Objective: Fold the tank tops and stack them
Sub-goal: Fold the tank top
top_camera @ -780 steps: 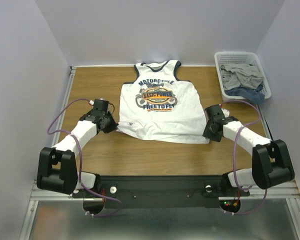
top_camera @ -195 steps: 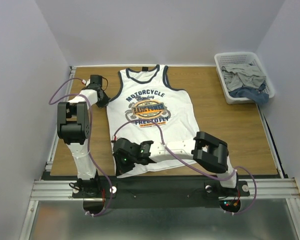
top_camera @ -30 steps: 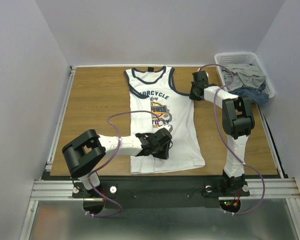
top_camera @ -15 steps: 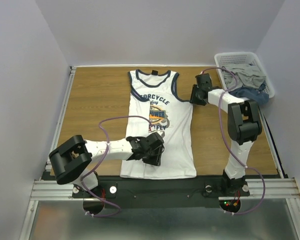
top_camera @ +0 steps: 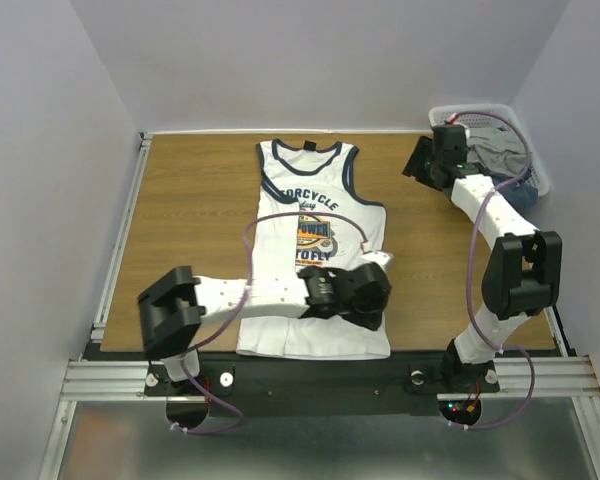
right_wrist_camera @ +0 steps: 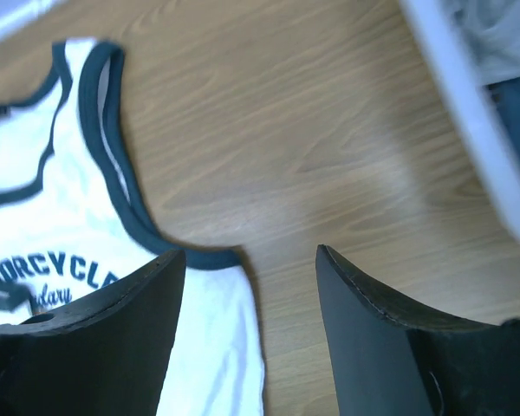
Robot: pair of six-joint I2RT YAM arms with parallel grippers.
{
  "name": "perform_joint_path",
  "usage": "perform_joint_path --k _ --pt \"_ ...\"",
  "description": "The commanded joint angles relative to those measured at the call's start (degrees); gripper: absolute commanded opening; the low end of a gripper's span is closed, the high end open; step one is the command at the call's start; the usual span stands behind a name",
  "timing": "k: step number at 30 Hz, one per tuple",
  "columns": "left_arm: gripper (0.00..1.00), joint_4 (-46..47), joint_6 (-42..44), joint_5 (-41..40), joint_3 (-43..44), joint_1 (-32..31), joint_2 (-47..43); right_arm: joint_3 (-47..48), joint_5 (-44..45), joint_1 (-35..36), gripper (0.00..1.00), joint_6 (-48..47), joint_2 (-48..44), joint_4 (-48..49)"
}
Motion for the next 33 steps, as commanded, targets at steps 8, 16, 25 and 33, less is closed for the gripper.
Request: perform_joint_path --k 8,16,25,33 --pt "0.55 -7.0 -4.6 -7.6 17.8 -11.0 20.6 -1.0 -2.0 -4.2 0.67 3.1 -7.2 -4.1" --pt "0.55 -9.2 -4.0 -9.8 21.7 -11.7 24.1 -3.2 -2.9 -4.2 0.67 2.5 -8.7 -4.2" --pt "0.51 -12.5 -3.8 -12.1 25.1 -12.4 26.4 -3.0 -3.5 -4.3 0.67 2.4 -9.2 -4.2" --pt "0.43 -11.7 -3.9 -11.5 23.2 -12.5 26.8 -3.0 -3.5 -4.2 0.67 2.5 -8.6 -4.2"
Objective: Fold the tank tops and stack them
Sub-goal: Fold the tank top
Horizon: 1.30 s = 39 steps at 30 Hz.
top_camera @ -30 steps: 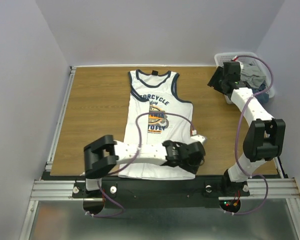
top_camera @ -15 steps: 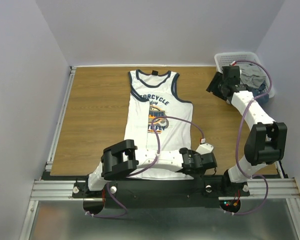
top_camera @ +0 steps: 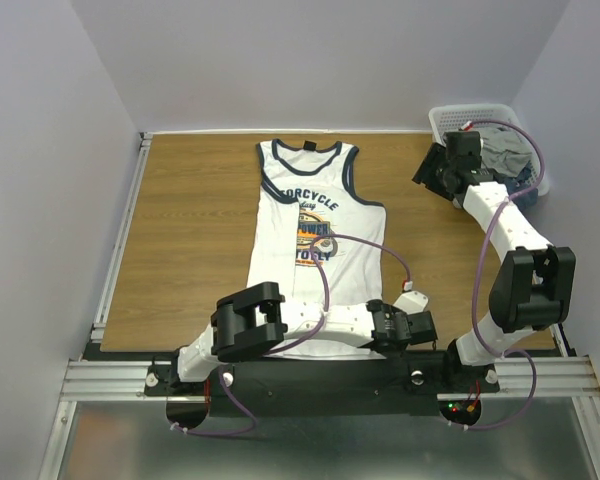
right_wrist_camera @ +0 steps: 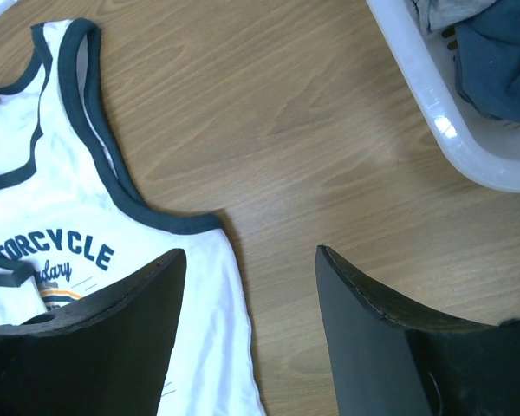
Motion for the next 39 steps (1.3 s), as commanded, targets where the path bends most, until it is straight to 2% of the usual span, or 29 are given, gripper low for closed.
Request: perform_joint_path --k 1,15,18,21,26,32,39 --pt "0.42 -0.4 0.2 -1.1 0.5 -0.2 -0.5 0.6 -0.6 0.1 0.67 -0.2 -1.8 0.6" --pt "0.24 1.8 0.2 0.6 -2.4 -0.5 -2.2 0.2 -0.3 0.0 0.67 0.0 -0.5 0.6" --pt "0.14 2.1 0.4 0.7 -2.5 -0.5 -2.9 0.1 -0.3 0.1 0.67 0.0 -0.2 0.7" --pt "0.0 2.5 0.8 0.7 -2.5 -0.5 -4.3 0.2 -0.4 0.1 0.67 -0.2 0.3 0.7" --pt "0.0 5.6 1.3 2.7 -4.6 -0.6 -8.2 0.3 -1.9 0.1 0.67 -0.8 2.2 0.9" --pt "0.0 10.4 1.3 6.2 -11.1 -0.5 -14.5 -0.7 -6.2 0.1 0.67 -1.5 4.9 3.1" --pt "0.0 13.4 -0.1 8.8 -16.1 -0.1 -17.3 -1.7 -10.2 1.0 0.65 -1.3 8.4 6.1"
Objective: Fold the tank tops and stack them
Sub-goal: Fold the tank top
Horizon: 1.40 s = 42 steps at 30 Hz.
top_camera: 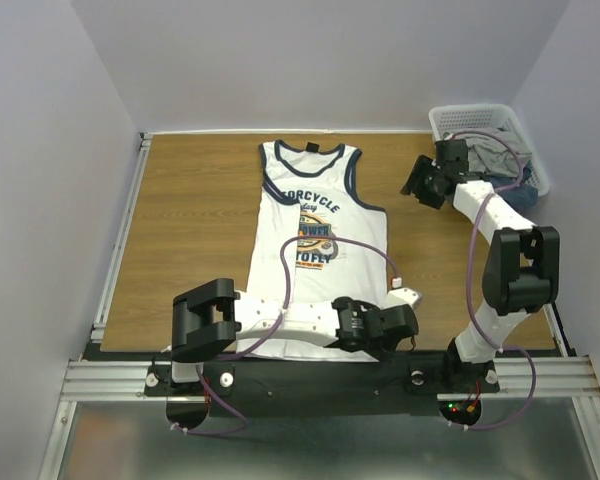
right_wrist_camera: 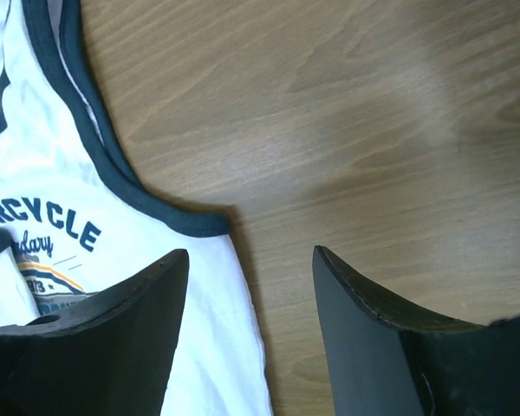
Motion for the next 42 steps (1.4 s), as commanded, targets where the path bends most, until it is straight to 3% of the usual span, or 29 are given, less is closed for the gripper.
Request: perform_joint_path --k 1,15,21,42 --pt "0.0 3.6 -0.9 3.2 -3.6 0.2 -3.6 -0.7 -3.5 0.8 0.64 -0.6 2.0 4.7" --pt "0.0 7.7 -2.5 8.0 -11.3 4.8 -8.4 -1.5 -4.2 5.5 0.54 0.1 8.0 11.1" --pt "0.0 8.2 -2.6 8.9 -12.5 5.6 -8.8 -4.7 -3.1 6.1 0.45 0.5 6.2 11.9" --pt "0.0 7.8 -2.4 8.6 -12.9 5.8 -10.3 -4.2 -2.8 6.2 0.38 0.0 8.4 12.5"
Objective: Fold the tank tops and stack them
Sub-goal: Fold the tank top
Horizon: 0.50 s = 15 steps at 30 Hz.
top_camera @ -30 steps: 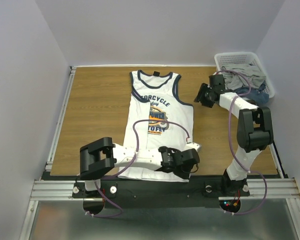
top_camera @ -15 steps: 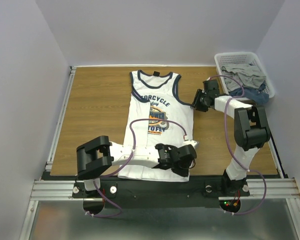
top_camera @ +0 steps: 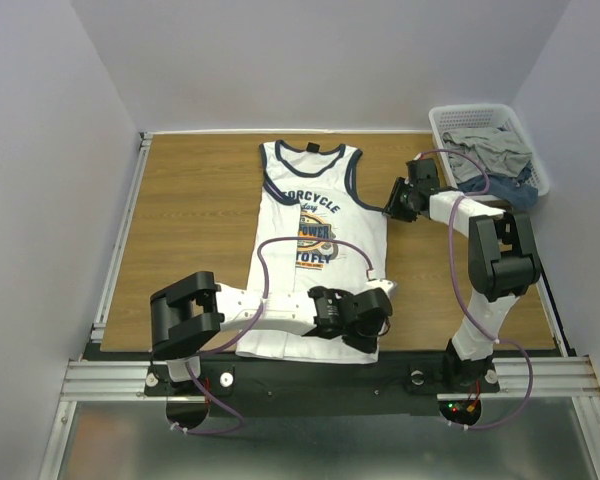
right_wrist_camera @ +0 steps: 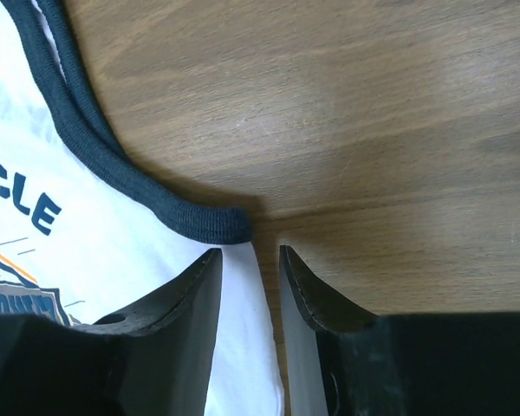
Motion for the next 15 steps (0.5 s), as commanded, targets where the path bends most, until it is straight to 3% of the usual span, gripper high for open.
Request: perform_joint_path --k 1,12,15 --pt "0.0 0.6 0.3 -0.4 -0.9 0.1 -3.7 2.0 0.4 0.3 0.39 -0.5 0.5 2.1" --pt "0.0 1.0 0.4 -0.2 -1.5 0.1 -4.1 2.9 0.5 0.4 0.34 -0.4 2.6 2.2" --pt "0.0 1.1 0.5 -0.1 -1.6 0.1 -4.5 3.3 0.7 0.5 0.28 -0.4 2.9 2.2"
